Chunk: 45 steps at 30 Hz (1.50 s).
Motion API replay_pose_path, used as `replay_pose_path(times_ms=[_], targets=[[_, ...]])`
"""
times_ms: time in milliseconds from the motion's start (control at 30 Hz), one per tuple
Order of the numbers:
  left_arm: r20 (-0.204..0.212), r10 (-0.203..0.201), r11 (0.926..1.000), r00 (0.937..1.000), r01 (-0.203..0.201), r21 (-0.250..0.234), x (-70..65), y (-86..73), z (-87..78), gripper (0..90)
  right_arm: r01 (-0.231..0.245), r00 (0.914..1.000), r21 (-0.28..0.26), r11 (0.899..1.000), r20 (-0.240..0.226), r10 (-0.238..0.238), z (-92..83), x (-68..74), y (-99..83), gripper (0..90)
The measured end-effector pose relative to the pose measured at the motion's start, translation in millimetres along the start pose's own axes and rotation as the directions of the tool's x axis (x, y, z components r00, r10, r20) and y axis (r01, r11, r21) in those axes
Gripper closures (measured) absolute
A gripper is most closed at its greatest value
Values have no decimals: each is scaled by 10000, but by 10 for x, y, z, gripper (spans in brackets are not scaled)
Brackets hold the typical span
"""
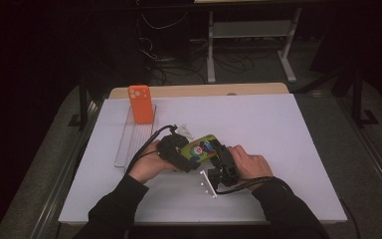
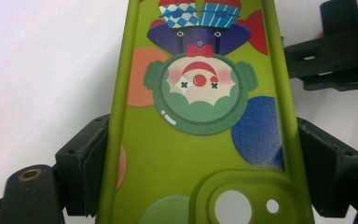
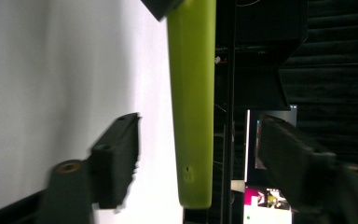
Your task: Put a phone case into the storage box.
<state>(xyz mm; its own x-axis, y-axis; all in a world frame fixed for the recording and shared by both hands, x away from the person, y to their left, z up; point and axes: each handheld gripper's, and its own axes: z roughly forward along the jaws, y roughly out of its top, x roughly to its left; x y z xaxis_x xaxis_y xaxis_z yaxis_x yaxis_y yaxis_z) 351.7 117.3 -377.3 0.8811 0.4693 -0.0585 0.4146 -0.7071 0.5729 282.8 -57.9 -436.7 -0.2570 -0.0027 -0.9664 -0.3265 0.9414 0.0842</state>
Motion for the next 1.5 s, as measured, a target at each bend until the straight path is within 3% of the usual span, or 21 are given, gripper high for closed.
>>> replay_pose_path(times_ms=[33,67,100,300,400,467,533,700,800,900,967,1200,1267,1400,1500], targets=[[0,-111,9999,9999,111,-101,-11,0,9,156,95,9999,65,9999,40,-95,13,10,11,346],[10,61,10000,10000,-61,3,-5,0,7,156,172,9998,60,9998,26,-172,19,14,16,373],[25,-164,9996,9999,165,-241,-25,-4,24,156,101,9998,-15,9999,193,-101,29,33,21,396],[16,21,10000,10000,-21,-95,-23,0,22,156,215,9994,-177,9996,279,-210,9,34,37,517],[5,130,9999,9999,-130,-12,-23,2,21,156,156,9997,-272,9995,192,-150,-3,35,40,575],[27,-2,9999,10000,2,-124,-32,0,31,156,169,9997,-331,9993,164,-163,-6,40,43,601],[-3,164,9999,9999,-164,-5,-18,1,24,156,231,9997,-340,9992,-36,-233,-16,38,48,628],[37,169,9999,9999,-169,-8,-15,2,21,156,288,9996,-391,9988,-8,-288,-23,52,54,707],[60,-66,9997,10000,67,-238,-25,0,28,155,235,9997,-342,9991,43,-233,-26,66,56,729],[99,87,9999,9999,-86,-132,2,-3,17,154,333,9994,-340,9989,72,-330,-24,63,55,745],[214,-199,9990,9996,208,-390,-9,-7,30,152,539,9985,-351,9979,144,-534,-25,59,55,750],[306,-73,9968,9995,98,-799,-10,-25,3,141,481,9982,-308,9984,368,-469,-54,51,54,756],[366,123,9978,9993,-99,-655,2,-28,-16,123,383,9982,-262,9989,471,-370,-62,35,51,757],[448,-48,9960,9990,88,-889,-10,-29,-22,43,174,9988,-158,9997,452,-167,-57,25,26,757],[494,85,9964,9987,-43,-843,1,-36,-52,0,54,9991,-52,10000,426,-52,-45,23,3,757]])
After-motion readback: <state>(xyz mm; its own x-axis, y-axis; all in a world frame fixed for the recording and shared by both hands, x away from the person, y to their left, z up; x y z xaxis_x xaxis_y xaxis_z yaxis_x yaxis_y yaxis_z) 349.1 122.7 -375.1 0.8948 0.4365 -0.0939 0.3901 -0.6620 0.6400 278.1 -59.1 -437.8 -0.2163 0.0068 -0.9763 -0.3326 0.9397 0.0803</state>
